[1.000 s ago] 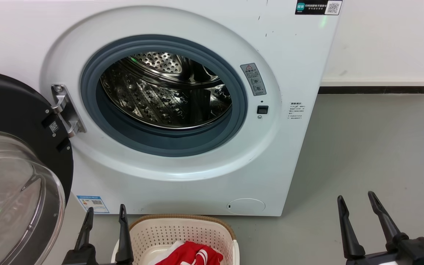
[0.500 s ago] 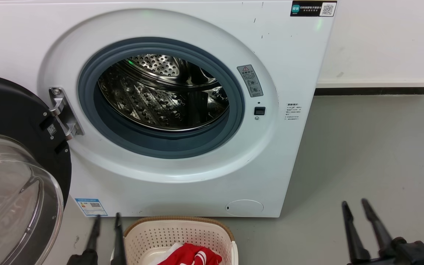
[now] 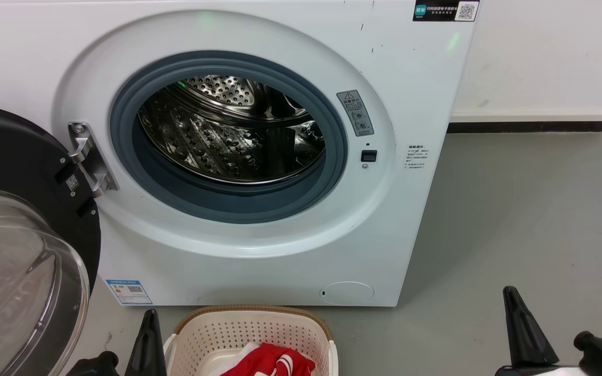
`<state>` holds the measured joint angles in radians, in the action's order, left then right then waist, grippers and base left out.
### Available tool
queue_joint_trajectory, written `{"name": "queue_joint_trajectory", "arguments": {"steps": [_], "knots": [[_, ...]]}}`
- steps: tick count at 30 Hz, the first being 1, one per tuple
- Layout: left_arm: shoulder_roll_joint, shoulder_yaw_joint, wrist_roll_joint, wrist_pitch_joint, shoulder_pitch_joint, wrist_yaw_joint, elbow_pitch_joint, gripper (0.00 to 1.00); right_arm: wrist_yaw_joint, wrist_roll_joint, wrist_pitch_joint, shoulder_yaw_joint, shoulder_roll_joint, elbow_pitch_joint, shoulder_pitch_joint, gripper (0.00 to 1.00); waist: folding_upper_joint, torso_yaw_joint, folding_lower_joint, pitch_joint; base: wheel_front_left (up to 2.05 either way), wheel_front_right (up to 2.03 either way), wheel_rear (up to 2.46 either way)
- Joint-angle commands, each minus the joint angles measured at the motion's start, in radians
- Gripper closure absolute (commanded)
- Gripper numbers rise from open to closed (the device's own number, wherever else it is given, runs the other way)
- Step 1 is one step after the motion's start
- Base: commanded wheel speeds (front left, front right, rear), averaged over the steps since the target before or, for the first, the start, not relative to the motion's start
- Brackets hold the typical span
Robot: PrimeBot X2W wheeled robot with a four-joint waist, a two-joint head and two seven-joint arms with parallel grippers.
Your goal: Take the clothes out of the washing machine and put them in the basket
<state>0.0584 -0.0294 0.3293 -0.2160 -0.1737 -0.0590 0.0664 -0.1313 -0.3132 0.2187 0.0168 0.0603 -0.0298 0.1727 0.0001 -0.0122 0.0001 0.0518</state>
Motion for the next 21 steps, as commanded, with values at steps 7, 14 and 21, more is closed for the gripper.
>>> {"name": "queue_joint_trajectory", "arguments": {"steps": [7,14,21], "knots": [[0.015,0.006,0.163,0.028,0.056,0.026,0.013,1.0,0.0,-0.167,-0.027,-0.002,0.014,-0.013,-0.058,1.0,-0.0001,0.001,0.0,-0.004,0.0,0.0,0.0],[0.02,0.01,0.287,0.051,0.081,0.044,0.033,1.0,0.0,-0.292,-0.051,-0.006,0.02,-0.033,-0.082,1.0,-0.0001,0.002,0.0,-0.007,0.0,0.0,0.0],[0.023,0.015,0.401,0.074,0.104,0.06,0.049,1.0,0.0,-0.407,-0.073,-0.01,0.023,-0.051,-0.104,1.0,-0.0001,0.002,-0.0001,-0.01,0.0,0.0,0.0]]}}
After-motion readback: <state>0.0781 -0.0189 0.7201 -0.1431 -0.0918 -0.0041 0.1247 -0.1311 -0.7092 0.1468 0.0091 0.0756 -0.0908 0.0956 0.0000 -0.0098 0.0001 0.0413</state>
